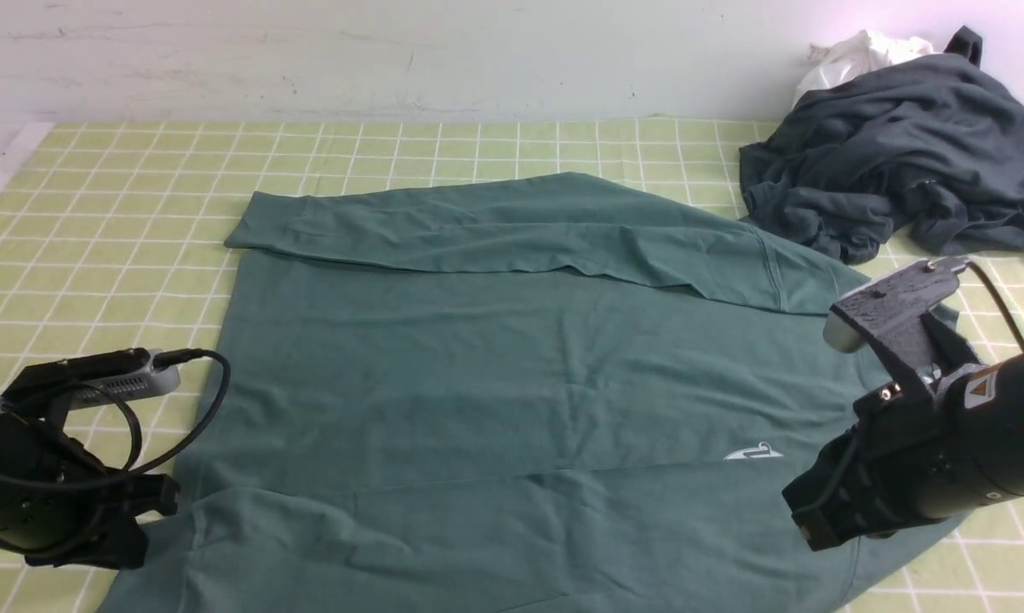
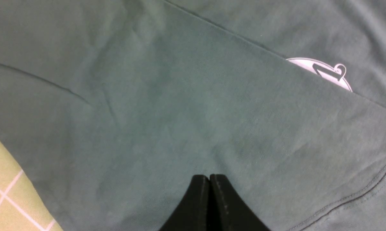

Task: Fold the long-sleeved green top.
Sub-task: Use the left arm to clamp the cuff closest to it, then use the left arm to drag and place the cuff at the centered position on the left edge of the fabric

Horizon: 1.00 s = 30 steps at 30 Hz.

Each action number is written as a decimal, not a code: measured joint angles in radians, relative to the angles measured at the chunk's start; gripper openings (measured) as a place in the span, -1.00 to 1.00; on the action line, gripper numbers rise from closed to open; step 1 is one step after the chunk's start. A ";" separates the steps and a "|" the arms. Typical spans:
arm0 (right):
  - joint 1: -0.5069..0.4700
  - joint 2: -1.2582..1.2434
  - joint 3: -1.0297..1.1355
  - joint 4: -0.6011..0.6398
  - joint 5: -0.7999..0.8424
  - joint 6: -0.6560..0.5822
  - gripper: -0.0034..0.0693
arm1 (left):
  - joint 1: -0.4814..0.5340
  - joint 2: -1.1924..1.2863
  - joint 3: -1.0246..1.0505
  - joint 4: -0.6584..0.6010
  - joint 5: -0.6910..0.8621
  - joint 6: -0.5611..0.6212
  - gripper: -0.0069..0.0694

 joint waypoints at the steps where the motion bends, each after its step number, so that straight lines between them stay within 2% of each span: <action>1: 0.000 0.000 0.000 0.000 0.000 0.000 -0.92 | 0.000 0.000 -0.016 -0.001 0.020 0.008 -0.81; 7: 0.000 0.000 0.000 0.000 -0.013 0.000 -0.92 | -0.011 -0.070 -0.204 -0.068 0.202 0.089 -0.82; 9: 0.000 0.000 0.000 0.000 -0.016 0.000 -0.92 | -0.019 -0.085 -0.247 -0.087 0.222 0.114 -0.82; 10: 0.000 0.000 0.000 -0.001 -0.023 0.000 -0.92 | -0.034 -0.105 -0.331 -0.125 0.254 0.152 -0.82; 16: 0.000 0.000 0.000 -0.031 -0.039 0.000 -0.92 | -0.076 -0.113 -0.587 -0.209 0.314 0.185 -0.82; 22: 0.000 0.000 0.000 -0.039 -0.045 0.000 -0.92 | -0.086 -0.051 -0.736 -0.212 0.300 0.235 -0.82; 25: 0.000 0.001 0.000 -0.039 -0.048 0.000 -0.92 | -0.086 0.074 -0.776 -0.197 0.299 0.242 -0.82; 30: 0.000 0.001 0.000 -0.038 -0.049 -0.017 -0.92 | -0.086 0.290 -0.854 -0.094 0.293 0.202 -0.80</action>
